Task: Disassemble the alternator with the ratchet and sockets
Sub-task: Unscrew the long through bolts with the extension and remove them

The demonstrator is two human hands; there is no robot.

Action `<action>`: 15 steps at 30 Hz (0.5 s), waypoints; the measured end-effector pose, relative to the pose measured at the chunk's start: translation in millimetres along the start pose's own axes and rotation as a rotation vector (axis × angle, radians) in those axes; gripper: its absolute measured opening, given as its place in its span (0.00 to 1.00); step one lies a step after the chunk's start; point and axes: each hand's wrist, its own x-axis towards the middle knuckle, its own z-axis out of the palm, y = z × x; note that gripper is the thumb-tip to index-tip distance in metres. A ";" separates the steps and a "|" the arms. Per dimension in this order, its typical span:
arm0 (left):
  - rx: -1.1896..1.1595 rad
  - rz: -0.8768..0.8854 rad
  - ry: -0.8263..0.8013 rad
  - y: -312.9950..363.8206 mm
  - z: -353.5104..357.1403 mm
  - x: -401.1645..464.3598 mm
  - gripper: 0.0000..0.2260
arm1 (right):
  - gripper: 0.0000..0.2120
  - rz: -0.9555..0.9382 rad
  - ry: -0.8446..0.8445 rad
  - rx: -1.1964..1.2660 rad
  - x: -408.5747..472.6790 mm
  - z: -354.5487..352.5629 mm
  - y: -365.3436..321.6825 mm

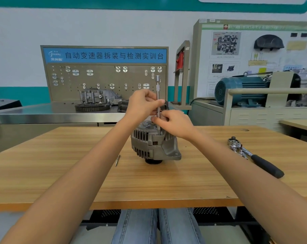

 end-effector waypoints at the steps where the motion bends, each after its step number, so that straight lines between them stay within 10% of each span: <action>1: 0.001 0.005 -0.008 0.0 -0.4 -0.3 0.07 | 0.21 -0.005 -0.002 -0.006 0.1 -0.1 -0.2; 15: -0.014 0.005 -0.038 2.8 1.6 -0.5 0.07 | 0.17 0.018 0.001 -0.024 -0.3 0.7 1.0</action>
